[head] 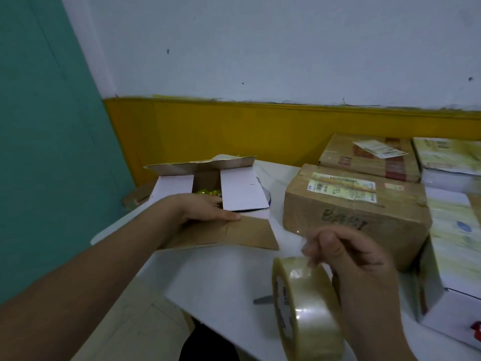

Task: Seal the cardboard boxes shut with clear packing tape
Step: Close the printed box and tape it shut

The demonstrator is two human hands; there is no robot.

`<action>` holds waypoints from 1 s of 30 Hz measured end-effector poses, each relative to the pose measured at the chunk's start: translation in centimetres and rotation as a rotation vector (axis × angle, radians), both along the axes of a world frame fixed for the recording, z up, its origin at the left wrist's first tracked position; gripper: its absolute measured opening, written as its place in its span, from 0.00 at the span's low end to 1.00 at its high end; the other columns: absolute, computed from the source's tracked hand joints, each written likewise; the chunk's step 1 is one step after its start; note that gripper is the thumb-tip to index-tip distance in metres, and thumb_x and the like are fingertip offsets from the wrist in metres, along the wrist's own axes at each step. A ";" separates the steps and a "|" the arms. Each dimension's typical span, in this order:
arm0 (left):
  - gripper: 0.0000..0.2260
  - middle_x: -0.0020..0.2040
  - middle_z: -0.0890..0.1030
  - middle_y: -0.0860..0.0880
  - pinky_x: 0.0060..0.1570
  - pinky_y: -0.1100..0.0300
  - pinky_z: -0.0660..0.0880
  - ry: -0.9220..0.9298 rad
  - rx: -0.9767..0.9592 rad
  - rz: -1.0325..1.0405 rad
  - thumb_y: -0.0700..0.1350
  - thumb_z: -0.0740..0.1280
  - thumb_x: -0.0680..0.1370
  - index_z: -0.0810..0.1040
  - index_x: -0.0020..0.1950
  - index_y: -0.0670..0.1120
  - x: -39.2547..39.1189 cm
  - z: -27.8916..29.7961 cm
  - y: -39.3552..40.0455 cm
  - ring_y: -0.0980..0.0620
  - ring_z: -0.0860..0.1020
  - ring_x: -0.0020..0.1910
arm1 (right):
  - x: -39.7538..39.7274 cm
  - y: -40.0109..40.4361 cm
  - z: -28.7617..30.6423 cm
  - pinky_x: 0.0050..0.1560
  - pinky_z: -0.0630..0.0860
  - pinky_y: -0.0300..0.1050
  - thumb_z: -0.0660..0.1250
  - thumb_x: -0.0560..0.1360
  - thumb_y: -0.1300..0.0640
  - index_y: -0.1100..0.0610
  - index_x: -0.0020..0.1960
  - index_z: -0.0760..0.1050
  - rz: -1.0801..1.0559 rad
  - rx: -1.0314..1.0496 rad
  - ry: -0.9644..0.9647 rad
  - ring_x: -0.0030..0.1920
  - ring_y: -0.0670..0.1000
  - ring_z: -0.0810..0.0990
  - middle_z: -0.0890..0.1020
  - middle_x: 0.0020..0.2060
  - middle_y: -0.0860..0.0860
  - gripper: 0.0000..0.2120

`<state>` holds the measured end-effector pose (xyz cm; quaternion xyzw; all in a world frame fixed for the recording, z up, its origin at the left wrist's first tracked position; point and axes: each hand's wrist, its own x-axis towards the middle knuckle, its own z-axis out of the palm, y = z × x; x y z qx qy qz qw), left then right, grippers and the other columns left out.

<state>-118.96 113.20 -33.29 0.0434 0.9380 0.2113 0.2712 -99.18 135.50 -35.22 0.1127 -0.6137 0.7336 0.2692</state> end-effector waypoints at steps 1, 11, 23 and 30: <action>0.38 0.72 0.71 0.52 0.66 0.56 0.70 0.056 0.095 -0.002 0.68 0.70 0.71 0.67 0.78 0.56 0.0 -0.3 -0.1 0.50 0.73 0.67 | -0.1 0.1 0.5 0.35 0.77 0.37 0.73 0.66 0.39 0.49 0.42 0.85 0.008 -0.050 -0.023 0.33 0.48 0.80 0.84 0.34 0.52 0.14; 0.44 0.81 0.48 0.58 0.75 0.60 0.61 0.360 0.223 -0.500 0.52 0.72 0.78 0.43 0.82 0.61 0.3 -1.9 2.7 0.53 0.58 0.78 | -1.0 0.2 3.8 0.28 0.73 0.34 0.70 0.62 0.50 0.51 0.34 0.85 0.077 -0.169 -0.102 0.29 0.45 0.77 0.82 0.30 0.50 0.07; 0.58 0.82 0.46 0.50 0.75 0.50 0.54 0.743 -0.375 -0.558 0.78 0.61 0.70 0.34 0.82 0.47 6.4 -4.6 3.1 0.47 0.52 0.78 | -1.6 1.2 3.4 0.25 0.73 0.36 0.71 0.61 0.50 0.52 0.34 0.85 0.110 -0.074 -0.284 0.29 0.45 0.77 0.82 0.30 0.52 0.07; 0.51 0.76 0.60 0.46 0.63 0.50 0.64 0.956 -0.264 -0.480 0.72 0.60 0.68 0.51 0.82 0.46 6.3 -7.1 2.7 0.47 0.64 0.68 | -2.8 0.0 2.7 0.26 0.72 0.37 0.71 0.64 0.51 0.54 0.35 0.85 0.170 -0.032 -0.305 0.31 0.47 0.77 0.82 0.32 0.56 0.08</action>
